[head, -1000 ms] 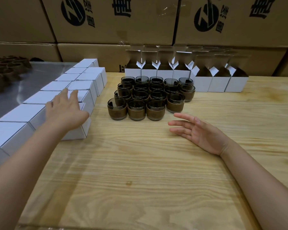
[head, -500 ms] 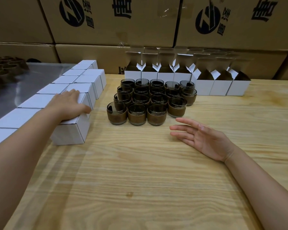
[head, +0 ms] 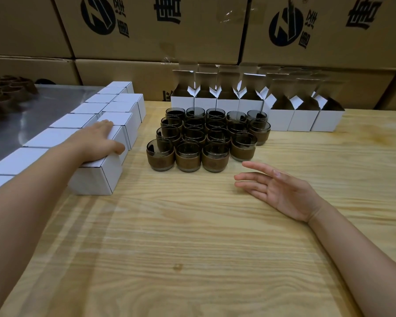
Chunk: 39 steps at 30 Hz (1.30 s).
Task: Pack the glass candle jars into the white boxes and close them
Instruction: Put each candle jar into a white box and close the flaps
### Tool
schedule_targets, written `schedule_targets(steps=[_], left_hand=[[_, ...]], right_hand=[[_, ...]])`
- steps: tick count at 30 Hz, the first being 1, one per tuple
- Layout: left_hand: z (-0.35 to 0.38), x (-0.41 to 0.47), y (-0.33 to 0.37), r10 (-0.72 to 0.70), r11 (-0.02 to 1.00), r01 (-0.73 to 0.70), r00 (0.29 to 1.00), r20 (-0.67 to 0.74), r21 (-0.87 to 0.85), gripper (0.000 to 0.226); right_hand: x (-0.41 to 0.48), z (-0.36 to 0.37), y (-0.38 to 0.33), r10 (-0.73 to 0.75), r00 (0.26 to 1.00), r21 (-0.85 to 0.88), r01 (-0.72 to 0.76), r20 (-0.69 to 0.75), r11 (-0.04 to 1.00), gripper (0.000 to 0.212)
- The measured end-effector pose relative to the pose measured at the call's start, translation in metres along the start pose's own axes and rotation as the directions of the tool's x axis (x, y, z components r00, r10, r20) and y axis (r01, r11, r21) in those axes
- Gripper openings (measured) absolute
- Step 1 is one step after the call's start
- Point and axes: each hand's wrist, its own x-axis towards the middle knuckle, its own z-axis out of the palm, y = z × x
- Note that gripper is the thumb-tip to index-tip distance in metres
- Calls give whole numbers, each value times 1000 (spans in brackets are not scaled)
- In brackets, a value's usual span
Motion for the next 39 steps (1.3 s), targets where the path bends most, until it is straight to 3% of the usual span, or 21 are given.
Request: schedule_targets(steps=[4, 6, 7, 10, 12, 13, 20, 26, 30, 39], left_hand=[[0, 4, -3, -10, 1000, 9, 999, 31, 17, 78], [-1, 4, -3, -17, 997, 23, 997, -77, 79, 71], [0, 0, -1, 10, 991, 18, 979, -203, 135, 65], [11, -26, 10, 168, 971, -32, 794, -584, 236, 49], [29, -53, 21, 223, 967, -64, 678, -700, 246, 43], [39, -67, 23, 250, 960, -73, 654, -714, 269, 41], [72, -103, -4, 269, 956, -107, 699, -663, 274, 34], [80, -91, -11, 275, 959, -156, 721, -636, 237, 9], [74, -74, -13, 260, 965, -192, 781, -568, 177, 20], [76, -18, -7, 225, 974, -179, 855, -467, 142, 19]], right_hand=[[0, 0, 0, -3, 1000, 16, 3, -3, 1000, 53], [0, 0, 0, 2, 1000, 19, -2, -7, 1000, 54], [0, 0, -1, 5, 1000, 18, -5, -8, 1000, 54], [0, 0, -1, 8, 1000, 19, -8, -15, 1000, 55], [0, 0, -1, 9, 1000, 19, -9, -20, 1000, 54], [1, 0, -1, 10, 1000, 17, -10, -24, 1000, 54], [0, 3, -1, 6, 999, 1, -6, -53, 1000, 57], [0, 3, -1, 7, 998, -4, -8, -67, 1000, 58], [0, 2, -2, 5, 998, -5, -5, -69, 1000, 57], [2, -2, -1, 20, 997, 24, -19, -68, 1000, 63]])
